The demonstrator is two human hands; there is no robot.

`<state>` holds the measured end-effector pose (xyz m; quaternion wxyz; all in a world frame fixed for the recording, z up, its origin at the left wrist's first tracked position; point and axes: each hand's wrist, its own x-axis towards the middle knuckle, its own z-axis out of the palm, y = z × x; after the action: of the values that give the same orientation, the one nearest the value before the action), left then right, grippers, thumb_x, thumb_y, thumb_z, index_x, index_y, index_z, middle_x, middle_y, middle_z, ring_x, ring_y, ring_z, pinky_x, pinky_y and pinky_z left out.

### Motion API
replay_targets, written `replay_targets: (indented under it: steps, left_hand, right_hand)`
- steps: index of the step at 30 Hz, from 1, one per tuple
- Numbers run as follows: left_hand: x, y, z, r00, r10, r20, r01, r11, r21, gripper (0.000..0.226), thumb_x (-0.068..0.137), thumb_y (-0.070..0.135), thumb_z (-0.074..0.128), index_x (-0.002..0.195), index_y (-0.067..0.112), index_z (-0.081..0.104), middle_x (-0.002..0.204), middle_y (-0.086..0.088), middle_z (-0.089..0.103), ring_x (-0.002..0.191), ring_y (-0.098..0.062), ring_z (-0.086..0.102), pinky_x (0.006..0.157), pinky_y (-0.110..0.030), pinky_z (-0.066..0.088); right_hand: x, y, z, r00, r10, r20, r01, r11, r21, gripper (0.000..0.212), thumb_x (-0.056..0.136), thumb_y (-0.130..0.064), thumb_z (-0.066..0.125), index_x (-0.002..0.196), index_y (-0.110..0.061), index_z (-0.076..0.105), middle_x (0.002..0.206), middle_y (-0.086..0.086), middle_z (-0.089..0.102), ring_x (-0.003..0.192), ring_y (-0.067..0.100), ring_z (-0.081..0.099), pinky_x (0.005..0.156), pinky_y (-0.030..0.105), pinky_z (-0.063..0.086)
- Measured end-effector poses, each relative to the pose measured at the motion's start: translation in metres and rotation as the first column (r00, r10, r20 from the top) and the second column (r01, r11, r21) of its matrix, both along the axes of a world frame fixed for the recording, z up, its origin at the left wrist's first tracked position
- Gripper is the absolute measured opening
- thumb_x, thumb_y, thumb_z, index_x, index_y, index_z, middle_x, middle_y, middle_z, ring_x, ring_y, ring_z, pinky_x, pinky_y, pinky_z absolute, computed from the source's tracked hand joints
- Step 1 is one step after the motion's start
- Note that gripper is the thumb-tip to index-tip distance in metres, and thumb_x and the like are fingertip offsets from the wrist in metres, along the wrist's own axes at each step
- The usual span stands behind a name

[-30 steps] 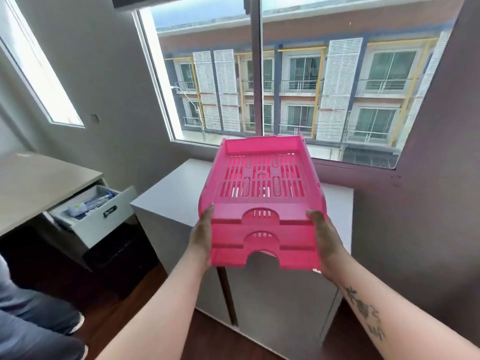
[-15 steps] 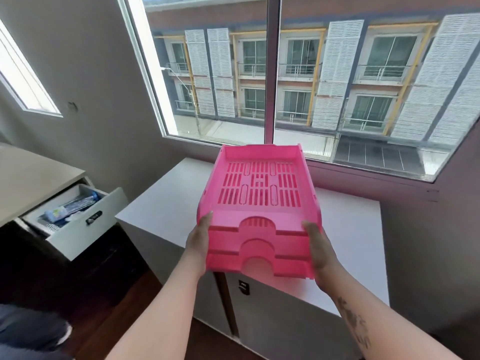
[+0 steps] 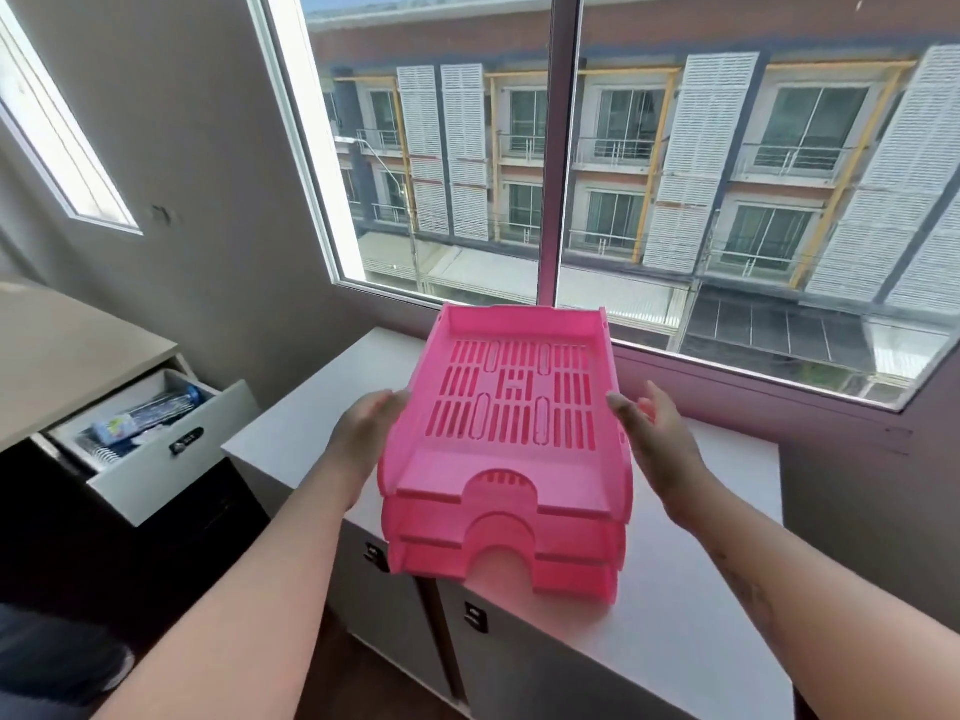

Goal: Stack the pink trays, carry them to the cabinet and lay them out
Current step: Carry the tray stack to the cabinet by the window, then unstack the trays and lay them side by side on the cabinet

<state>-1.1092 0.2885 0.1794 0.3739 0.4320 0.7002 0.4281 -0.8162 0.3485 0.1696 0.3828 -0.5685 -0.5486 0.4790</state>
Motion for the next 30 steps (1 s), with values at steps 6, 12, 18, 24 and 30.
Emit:
replay_targets:
  steps: [6, 12, 18, 24, 30]
  left_hand:
    - [0.015, 0.024, -0.002, 0.98, 0.088, -0.178, -0.098, 0.994, -0.045, 0.027, 0.092, 0.016, 0.048, 0.107, 0.009, 0.069, 0.099, -0.012, 0.073, 0.089, -0.031, 0.069, 0.073, -0.038, 0.059]
    - [-0.023, 0.039, 0.016, 0.957, 0.174, -0.23, -0.172, 0.985, 0.029, 0.025, 0.087, 0.012, 0.048, 0.076, 0.021, 0.068, 0.096, -0.017, 0.075, 0.084, -0.035, 0.069, 0.076, -0.049, 0.058]
    - [-0.108, 0.037, 0.003, 0.935, 0.247, -0.255, -0.244, 0.969, 0.044, 0.023, 0.088, 0.012, 0.05, 0.093, 0.021, 0.07, 0.081, 0.002, 0.072, 0.077, -0.026, 0.069, 0.062, -0.041, 0.056]
    - [-0.225, 0.054, 0.004, 0.925, 0.279, -0.26, -0.276, 0.96, 0.048, 0.025, 0.087, 0.008, 0.05, 0.1, 0.017, 0.07, 0.08, 0.003, 0.069, 0.076, -0.023, 0.062, 0.062, -0.029, 0.047]
    - [-0.304, 0.081, -0.024, 0.944, 0.232, -0.233, -0.234, 0.972, 0.02, 0.023, 0.087, 0.007, 0.049, 0.098, 0.015, 0.068, 0.084, 0.002, 0.071, 0.078, -0.023, 0.064, 0.071, -0.036, 0.053]
  right_hand:
    - [-0.022, 0.018, 0.004, 0.988, -0.005, 0.154, 0.024, 0.992, -0.123, 0.028, 0.093, -0.006, 0.042, 0.11, -0.01, 0.064, 0.096, 0.007, 0.069, 0.08, 0.022, 0.065, 0.076, 0.04, 0.056]
    - [-0.057, 0.032, 0.007, 0.983, -0.073, 0.17, 0.08, 0.996, -0.032, 0.028, 0.088, -0.006, 0.035, 0.106, -0.01, 0.057, 0.098, 0.014, 0.066, 0.084, 0.028, 0.065, 0.073, 0.045, 0.058]
    - [-0.145, 0.043, 0.003, 0.988, -0.018, 0.154, 0.015, 1.0, 0.02, 0.031, 0.09, -0.008, 0.039, 0.117, -0.005, 0.053, 0.11, 0.018, 0.062, 0.089, 0.029, 0.058, 0.077, 0.041, 0.053]
    - [-0.263, 0.057, -0.011, 0.993, -0.005, 0.117, 0.005, 1.0, 0.004, 0.034, 0.094, -0.008, 0.039, 0.126, -0.002, 0.049, 0.114, 0.018, 0.059, 0.082, 0.022, 0.048, 0.066, 0.034, 0.042]
    - [-0.337, 0.071, -0.032, 0.989, -0.031, 0.142, 0.038, 0.998, -0.051, 0.033, 0.095, -0.011, 0.039, 0.127, -0.01, 0.049, 0.113, 0.013, 0.061, 0.091, 0.027, 0.06, 0.082, 0.046, 0.056]
